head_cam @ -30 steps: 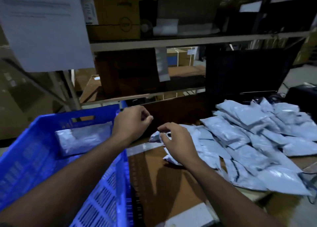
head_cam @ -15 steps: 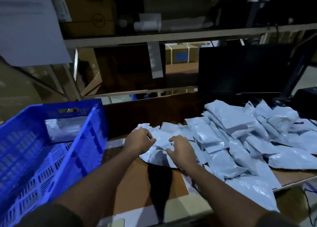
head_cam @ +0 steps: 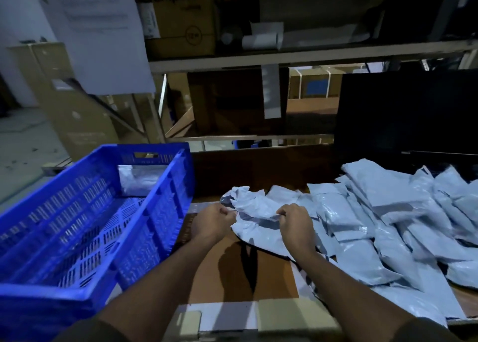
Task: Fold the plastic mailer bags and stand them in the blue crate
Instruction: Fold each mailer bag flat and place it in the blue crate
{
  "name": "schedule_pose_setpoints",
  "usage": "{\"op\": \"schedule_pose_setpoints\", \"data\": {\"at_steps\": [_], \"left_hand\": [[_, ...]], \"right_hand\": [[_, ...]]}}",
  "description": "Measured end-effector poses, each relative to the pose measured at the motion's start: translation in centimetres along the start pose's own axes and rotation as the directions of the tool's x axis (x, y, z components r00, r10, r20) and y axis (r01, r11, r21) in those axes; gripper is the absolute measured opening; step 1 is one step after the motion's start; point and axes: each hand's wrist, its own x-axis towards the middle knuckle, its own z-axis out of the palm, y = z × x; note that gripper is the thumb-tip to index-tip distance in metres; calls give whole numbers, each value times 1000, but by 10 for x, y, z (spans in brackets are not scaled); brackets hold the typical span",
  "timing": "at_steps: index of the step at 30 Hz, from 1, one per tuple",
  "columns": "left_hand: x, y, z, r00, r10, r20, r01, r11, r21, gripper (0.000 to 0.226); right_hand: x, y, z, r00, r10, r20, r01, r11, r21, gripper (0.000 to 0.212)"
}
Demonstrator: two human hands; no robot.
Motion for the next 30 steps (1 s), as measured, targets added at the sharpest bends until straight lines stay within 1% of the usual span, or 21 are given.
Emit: {"op": "schedule_pose_setpoints", "data": {"at_steps": [1, 3, 5, 6, 7, 9, 11, 12, 15, 17, 18, 19, 20, 21, 22, 23, 24, 26, 27, 28, 30], "left_hand": [[-1, -4, -2, 998, -39, -47, 36, 997, -69, 30], [-1, -13, -7, 990, -111, -91, 89, 973, -215, 55], [-1, -20, -12, 987, -156, -49, 127, 922, -367, 82], [-1, -25, -12, 985, -170, -18, 143, 881, -451, 88], [-4, -30, -12, 985, -173, 15, 156, 843, -514, 88], [-16, -42, -12, 988, -145, 55, 150, 816, -558, 71], [-33, -63, -6, 989, -121, 79, 144, 855, -499, 52], [-42, -75, -1, 990, -112, 85, 139, 879, -457, 49], [-74, -99, 11, 984, -54, 171, 121, 904, -409, 48], [-90, -103, 10, 982, 27, 187, 35, 946, -321, 58], [-93, -103, 6, 989, 71, 131, -39, 972, -233, 64], [-95, -101, -1, 990, 134, 38, -128, 982, -138, 68], [-95, -98, -9, 972, 225, -69, -229, 972, -48, 65], [-97, -92, -18, 930, 332, -159, -332, 943, 28, 56], [-99, -85, -22, 886, 423, -191, -417, 906, 74, 44], [-102, -78, -25, 856, 492, -160, -486, 870, 78, 33], [-105, -71, -21, 843, 532, -75, -530, 847, 42, 30], [-108, -65, 2, 810, 572, 130, -578, 816, 13, 42], [-106, -66, 16, 788, 578, 212, -599, 799, 49, 49], [-103, -68, 30, 779, 571, 257, -610, 786, 101, 54], [-98, -76, 45, 796, 481, 368, -586, 764, 270, 58]], "right_hand": [[-2, -1, -3, 999, -27, -31, 27, 999, 17, 27], [-12, -4, -12, 992, -104, -74, 108, 993, 52, 25], [-27, -7, -24, 977, -174, -124, 184, 979, 82, 22], [-37, -9, -30, 968, -208, -141, 222, 970, 94, 21], [-48, -11, -34, 960, -236, -152, 253, 961, 110, 21], [-70, -13, -39, 955, -254, -156, 277, 950, 147, 23], [-93, -12, -40, 959, -260, -111, 276, 948, 161, 26], [-105, -8, -38, 966, -252, -58, 258, 952, 164, 28], [-136, 8, -29, 975, -196, 108, 184, 977, 112, 29], [-149, 13, -30, 964, -168, 208, 160, 986, 52, 26], [-153, 12, -32, 957, -170, 236, 168, 985, 28, 25], [-156, 9, -34, 955, -169, 243, 172, 985, 8, 25], [-156, 5, -37, 959, -177, 219, 183, 983, -7, 26], [-156, 0, -40, 964, -199, 174, 203, 979, -5, 25], [-155, -5, -40, 965, -230, 129, 230, 973, 17, 23], [-153, -9, -36, 958, -272, 92, 270, 962, 31, 22], [-148, -12, -31, 947, -313, 76, 312, 950, 28, 23], [-140, -16, -12, 928, -351, 123, 351, 936, 24, 31], [-139, -15, -1, 924, -348, 157, 347, 937, 32, 35], [-140, -13, 12, 922, -340, 188, 342, 939, 23, 38], [-150, 0, 36, 915, -343, 213, 357, 934, -31, 41]]}}
